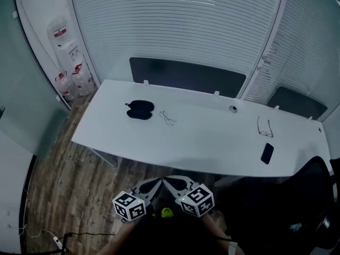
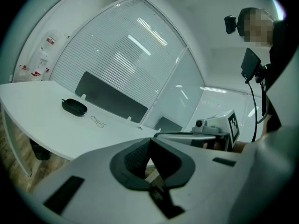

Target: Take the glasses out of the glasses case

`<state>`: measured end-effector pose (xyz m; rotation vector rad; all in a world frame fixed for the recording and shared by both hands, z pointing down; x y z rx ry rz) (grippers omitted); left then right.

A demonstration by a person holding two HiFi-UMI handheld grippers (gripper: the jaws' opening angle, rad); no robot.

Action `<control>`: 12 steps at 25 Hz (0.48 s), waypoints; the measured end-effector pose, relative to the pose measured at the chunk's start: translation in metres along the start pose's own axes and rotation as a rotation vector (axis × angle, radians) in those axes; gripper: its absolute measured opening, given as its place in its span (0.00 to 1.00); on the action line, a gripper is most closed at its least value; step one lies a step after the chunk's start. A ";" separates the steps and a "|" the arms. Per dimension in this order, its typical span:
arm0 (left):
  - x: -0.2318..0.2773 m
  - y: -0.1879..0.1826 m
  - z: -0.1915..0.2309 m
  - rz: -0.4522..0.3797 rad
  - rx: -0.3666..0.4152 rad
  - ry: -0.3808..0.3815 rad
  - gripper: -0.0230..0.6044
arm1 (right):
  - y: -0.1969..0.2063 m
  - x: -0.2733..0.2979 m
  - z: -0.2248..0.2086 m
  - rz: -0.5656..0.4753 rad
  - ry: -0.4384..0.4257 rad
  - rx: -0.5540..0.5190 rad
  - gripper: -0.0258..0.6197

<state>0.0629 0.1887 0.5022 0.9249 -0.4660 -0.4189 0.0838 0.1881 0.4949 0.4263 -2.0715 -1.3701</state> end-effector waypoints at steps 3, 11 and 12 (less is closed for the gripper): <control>0.003 0.000 -0.002 0.003 0.003 0.007 0.04 | 0.000 -0.002 -0.003 0.003 0.004 0.002 0.07; 0.008 0.003 -0.006 0.013 0.003 0.017 0.04 | 0.003 -0.007 -0.008 0.009 0.013 0.006 0.07; 0.009 0.003 -0.006 0.013 0.004 0.017 0.04 | 0.004 -0.008 -0.008 0.011 0.013 0.007 0.07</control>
Point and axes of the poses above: the fingertips, and each gripper's own axes: x forward along the fingers, z to its left, y out of its underside, the point moved 1 cm from there along -x, backward along the fingers, and after that the axes turned 3 degrees about -x, right-handed, at the moved point
